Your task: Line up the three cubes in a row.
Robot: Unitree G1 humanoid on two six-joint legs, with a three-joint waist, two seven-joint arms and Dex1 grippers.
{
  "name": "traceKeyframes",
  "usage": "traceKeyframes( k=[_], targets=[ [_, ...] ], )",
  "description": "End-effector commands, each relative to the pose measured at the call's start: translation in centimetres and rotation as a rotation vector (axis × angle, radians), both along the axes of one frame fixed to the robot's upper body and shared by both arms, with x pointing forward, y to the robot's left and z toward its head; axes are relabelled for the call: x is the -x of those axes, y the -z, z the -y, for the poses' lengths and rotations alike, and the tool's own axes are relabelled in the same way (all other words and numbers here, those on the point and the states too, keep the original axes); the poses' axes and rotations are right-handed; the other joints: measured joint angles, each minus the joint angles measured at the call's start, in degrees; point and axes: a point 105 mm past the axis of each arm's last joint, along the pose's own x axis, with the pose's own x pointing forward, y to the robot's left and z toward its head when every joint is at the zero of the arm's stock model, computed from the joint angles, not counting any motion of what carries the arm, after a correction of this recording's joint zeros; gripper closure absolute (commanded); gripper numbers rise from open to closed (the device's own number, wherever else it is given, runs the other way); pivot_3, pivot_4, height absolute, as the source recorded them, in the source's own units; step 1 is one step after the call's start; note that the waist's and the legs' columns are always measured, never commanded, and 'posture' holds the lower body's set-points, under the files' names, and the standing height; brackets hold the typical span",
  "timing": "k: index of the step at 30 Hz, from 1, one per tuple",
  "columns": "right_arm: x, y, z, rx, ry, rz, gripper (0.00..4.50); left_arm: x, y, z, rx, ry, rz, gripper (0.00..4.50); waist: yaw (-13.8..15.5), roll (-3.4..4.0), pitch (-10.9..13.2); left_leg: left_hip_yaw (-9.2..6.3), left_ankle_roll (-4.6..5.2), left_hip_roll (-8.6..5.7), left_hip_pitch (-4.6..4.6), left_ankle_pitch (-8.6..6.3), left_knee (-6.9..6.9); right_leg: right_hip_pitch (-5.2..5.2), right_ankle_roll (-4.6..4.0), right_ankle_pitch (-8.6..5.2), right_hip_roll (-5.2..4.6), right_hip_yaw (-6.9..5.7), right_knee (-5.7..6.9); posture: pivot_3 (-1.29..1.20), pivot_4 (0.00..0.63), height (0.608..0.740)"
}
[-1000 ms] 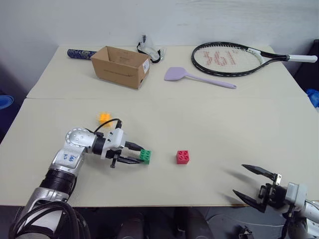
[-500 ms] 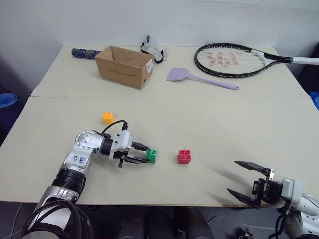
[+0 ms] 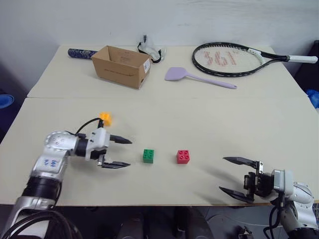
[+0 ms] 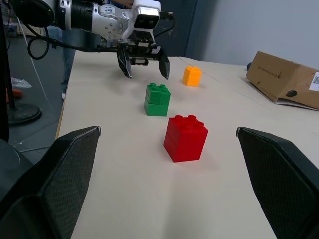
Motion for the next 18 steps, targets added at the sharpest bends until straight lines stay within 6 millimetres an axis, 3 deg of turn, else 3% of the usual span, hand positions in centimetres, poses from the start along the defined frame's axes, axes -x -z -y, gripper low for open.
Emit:
traceKeyframes(
  k=[1,5,10,13,18],
  targets=[
    [-0.6,-2.5,-1.2,-0.085,-0.002,0.050,0.00,1.0,-1.6,-4.3,0.091,-0.270,0.036,0.45,-0.4,0.01,0.0,-0.02,-0.02,0.06,0.00,-0.01,-0.01,0.00,-0.01,-0.01,0.00,-0.02,-0.02,0.00,0.150,0.740],
    [-1.3,-4.1,-2.6,-0.157,0.018,0.067,0.00,3.3,-0.6,-9.8,0.158,-0.637,0.045,0.03,-0.1,0.03,0.0,-0.10,-0.08,0.07,0.00,-0.04,-0.01,-0.01,-0.06,-0.03,-0.01,-0.06,-0.15,0.00,0.150,0.740],
    [-1.8,-6.2,-4.4,-0.219,0.019,0.100,0.00,5.9,0.4,-13.7,0.290,-0.983,0.117,0.03,0.9,0.02,0.1,-0.08,0.00,0.02,-0.01,-0.20,-0.01,0.00,-0.06,-0.04,-0.04,-0.02,-0.26,0.00,0.150,0.740],
    [-2.4,-6.9,-4.8,-0.226,0.035,0.096,0.00,6.1,0.4,-14.0,0.366,-1.076,0.133,0.03,1.5,-0.06,0.0,-0.09,0.01,-0.03,-0.02,-0.25,0.00,-0.01,-0.06,-0.03,-0.10,-0.02,-0.24,0.00,0.150,0.740],
    [-2.9,-7.1,-5.1,-0.213,0.062,0.092,0.00,3.6,-0.9,-11.4,0.476,-1.070,0.171,0.03,2.3,-0.10,0.0,-0.10,-0.12,-0.05,-0.02,-0.35,-0.01,-0.01,-0.05,-0.03,-0.12,-0.02,-0.23,0.00,0.150,0.740]
  ],
)
